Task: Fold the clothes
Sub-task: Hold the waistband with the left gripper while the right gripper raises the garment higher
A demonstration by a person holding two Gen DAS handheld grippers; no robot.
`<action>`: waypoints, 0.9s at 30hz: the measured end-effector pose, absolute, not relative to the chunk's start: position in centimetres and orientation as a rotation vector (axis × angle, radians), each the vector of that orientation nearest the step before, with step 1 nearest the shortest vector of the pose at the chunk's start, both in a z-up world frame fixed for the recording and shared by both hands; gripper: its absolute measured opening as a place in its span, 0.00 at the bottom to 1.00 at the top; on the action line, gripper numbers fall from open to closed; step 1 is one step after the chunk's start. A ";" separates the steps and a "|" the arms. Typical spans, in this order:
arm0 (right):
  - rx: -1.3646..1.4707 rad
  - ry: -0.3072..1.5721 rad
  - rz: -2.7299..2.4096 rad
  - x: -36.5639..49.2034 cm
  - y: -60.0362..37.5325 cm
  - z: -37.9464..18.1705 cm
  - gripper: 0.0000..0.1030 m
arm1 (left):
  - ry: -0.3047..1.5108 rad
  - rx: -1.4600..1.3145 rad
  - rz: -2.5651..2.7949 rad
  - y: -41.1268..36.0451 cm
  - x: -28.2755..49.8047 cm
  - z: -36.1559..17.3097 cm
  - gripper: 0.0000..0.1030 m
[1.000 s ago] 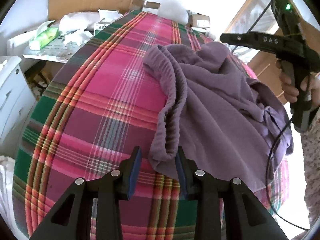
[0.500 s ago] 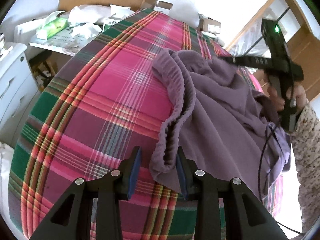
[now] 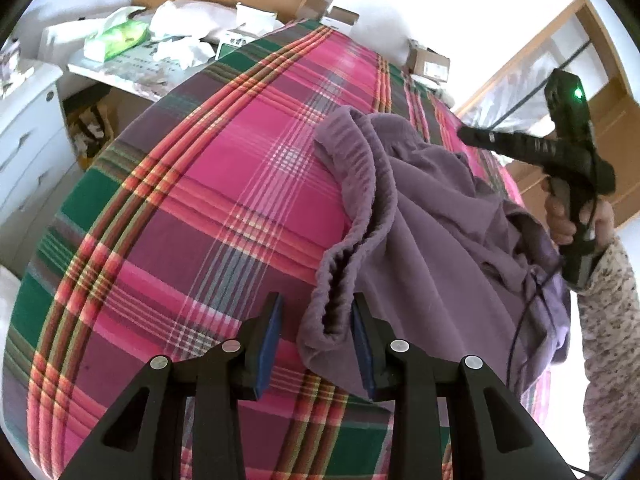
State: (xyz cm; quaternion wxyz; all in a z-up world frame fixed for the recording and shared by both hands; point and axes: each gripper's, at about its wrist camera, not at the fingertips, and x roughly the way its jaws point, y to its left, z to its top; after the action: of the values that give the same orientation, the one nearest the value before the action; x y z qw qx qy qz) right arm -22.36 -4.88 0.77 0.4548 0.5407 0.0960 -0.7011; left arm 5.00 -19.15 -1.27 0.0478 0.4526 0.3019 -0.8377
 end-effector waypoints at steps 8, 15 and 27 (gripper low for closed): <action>1.406 0.258 -1.643 -22.2 -6.1 -1.9 0.32 | 1.020 1.366 -2.548 -19.9 5.3 -1.5 0.34; 1.290 0.286 -1.727 -21.7 -7.0 0.4 0.09 | 1.103 1.341 -2.538 -20.8 5.8 -2.0 0.11; 1.001 0.621 -1.787 -17.9 -16.2 3.7 0.09 | 1.209 1.196 -2.518 -23.6 9.4 -1.5 0.10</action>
State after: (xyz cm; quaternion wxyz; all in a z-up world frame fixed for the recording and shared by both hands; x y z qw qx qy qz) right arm -17.91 -16.21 3.75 0.4801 0.4103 0.2546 -0.7323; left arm 9.37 -23.65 -1.49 0.0515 0.3931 0.3973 -0.8276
